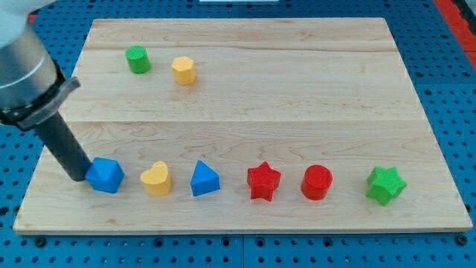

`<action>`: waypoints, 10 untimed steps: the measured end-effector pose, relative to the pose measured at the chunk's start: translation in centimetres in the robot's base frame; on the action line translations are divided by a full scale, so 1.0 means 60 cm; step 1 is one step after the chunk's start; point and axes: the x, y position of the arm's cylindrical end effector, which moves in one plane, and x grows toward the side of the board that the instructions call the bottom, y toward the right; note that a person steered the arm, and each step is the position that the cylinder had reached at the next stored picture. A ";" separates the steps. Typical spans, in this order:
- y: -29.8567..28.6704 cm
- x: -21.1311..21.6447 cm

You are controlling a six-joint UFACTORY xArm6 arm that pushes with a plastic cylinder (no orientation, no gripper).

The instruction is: Move yellow hexagon above left to blue cube

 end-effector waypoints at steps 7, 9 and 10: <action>0.212 -0.404; 0.154 -0.363; 0.163 -0.325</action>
